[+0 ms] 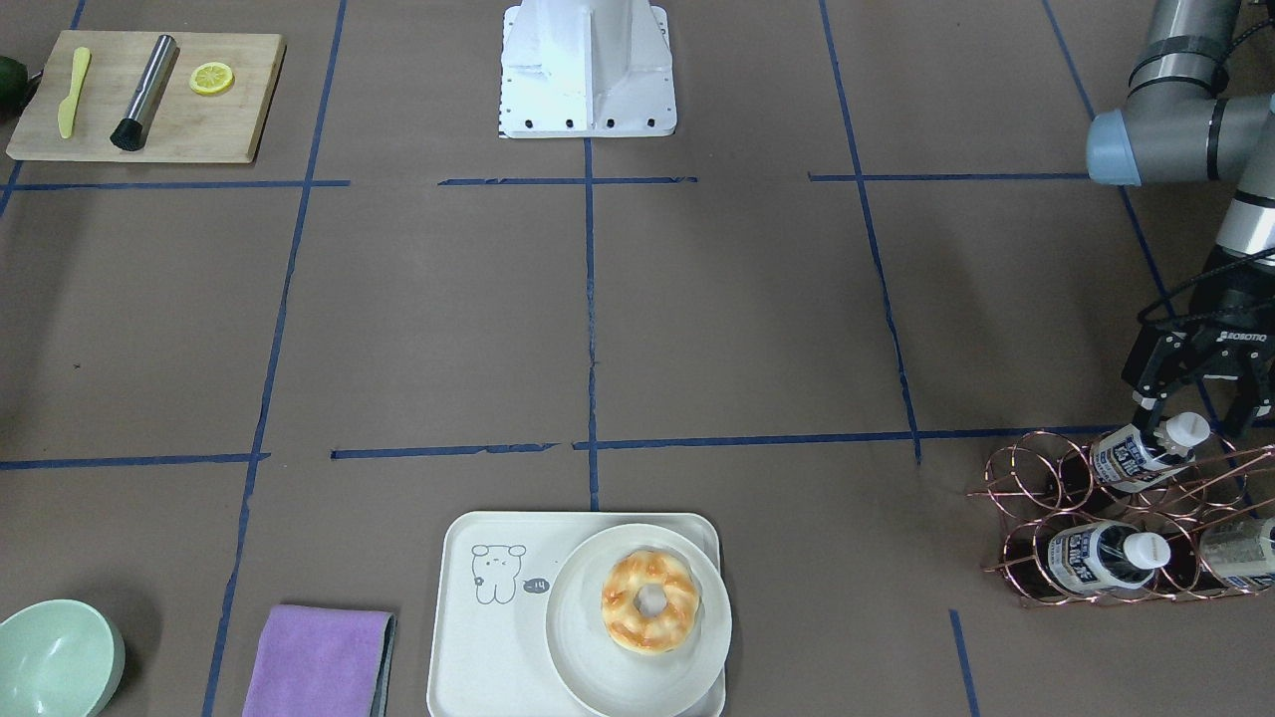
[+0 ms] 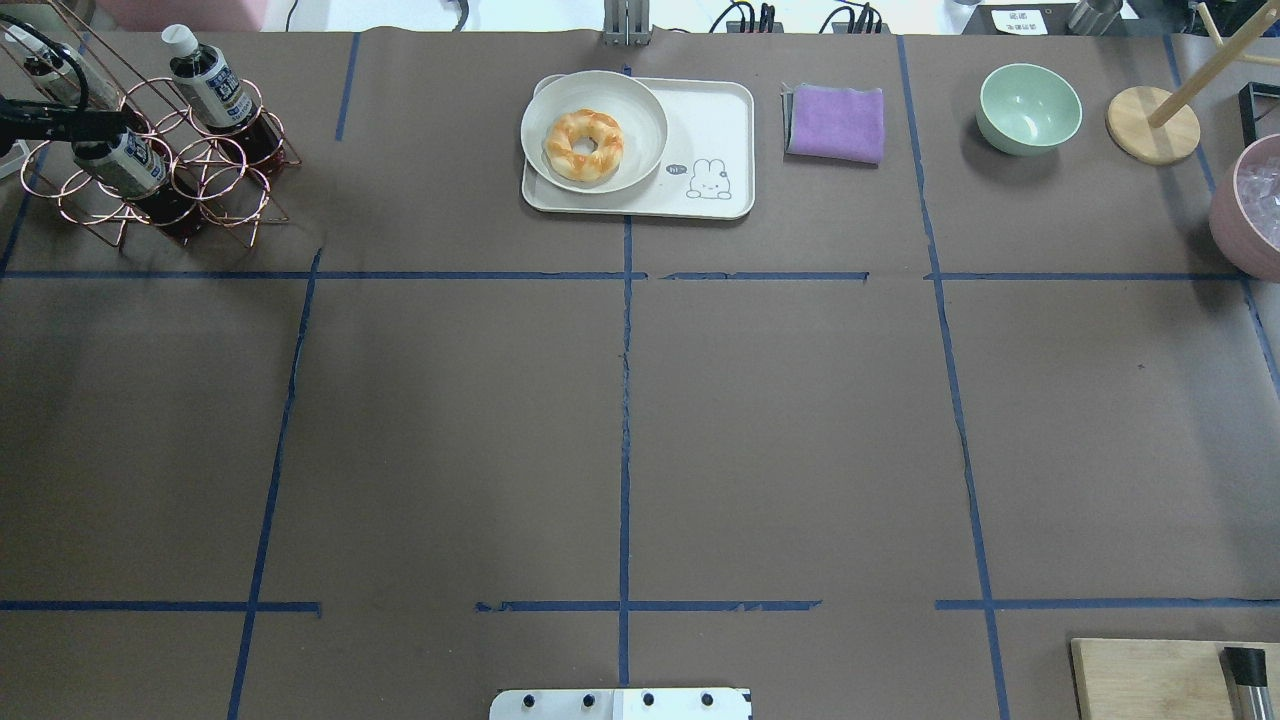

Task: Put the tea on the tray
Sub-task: 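Grasp a dark tea bottle in the copper rack with the left gripper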

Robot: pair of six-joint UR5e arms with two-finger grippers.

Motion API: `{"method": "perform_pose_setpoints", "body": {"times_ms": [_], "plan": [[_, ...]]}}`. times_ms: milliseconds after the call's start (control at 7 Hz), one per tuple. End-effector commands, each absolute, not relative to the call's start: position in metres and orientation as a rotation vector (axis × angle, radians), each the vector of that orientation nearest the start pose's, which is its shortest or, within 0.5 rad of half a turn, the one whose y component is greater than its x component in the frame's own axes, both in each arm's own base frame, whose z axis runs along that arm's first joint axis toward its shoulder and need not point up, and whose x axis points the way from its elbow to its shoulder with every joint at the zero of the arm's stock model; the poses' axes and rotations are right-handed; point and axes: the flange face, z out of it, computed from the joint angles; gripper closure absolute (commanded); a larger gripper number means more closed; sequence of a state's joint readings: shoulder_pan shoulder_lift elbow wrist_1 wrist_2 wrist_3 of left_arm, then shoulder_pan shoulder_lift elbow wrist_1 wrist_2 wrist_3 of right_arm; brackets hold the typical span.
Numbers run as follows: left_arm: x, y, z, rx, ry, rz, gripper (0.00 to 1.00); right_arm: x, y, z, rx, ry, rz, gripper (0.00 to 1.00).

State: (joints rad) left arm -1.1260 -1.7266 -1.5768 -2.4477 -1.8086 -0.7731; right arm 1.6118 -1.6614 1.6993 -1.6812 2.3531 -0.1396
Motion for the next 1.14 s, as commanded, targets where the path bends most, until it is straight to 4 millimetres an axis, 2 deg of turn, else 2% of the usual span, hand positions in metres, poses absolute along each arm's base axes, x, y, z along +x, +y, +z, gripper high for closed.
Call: {"method": "perform_pose_setpoints", "body": {"times_ms": [0, 286, 1000], "plan": [[0.155, -0.581, 0.483, 0.725, 0.766, -0.17, 0.14, 0.081, -0.445, 0.648, 0.002, -0.785, -0.066, 0.0], [0.153, -0.578, 0.49, 0.718, 0.761, -0.171, 0.29, 0.08, -0.445, 0.649, -0.001, -0.785, -0.069, 0.0], [0.15, -0.572, 0.495, 0.724, 0.766, -0.171, 0.33, 0.079, -0.445, 0.649, -0.001, -0.785, -0.07, 0.0]]}}
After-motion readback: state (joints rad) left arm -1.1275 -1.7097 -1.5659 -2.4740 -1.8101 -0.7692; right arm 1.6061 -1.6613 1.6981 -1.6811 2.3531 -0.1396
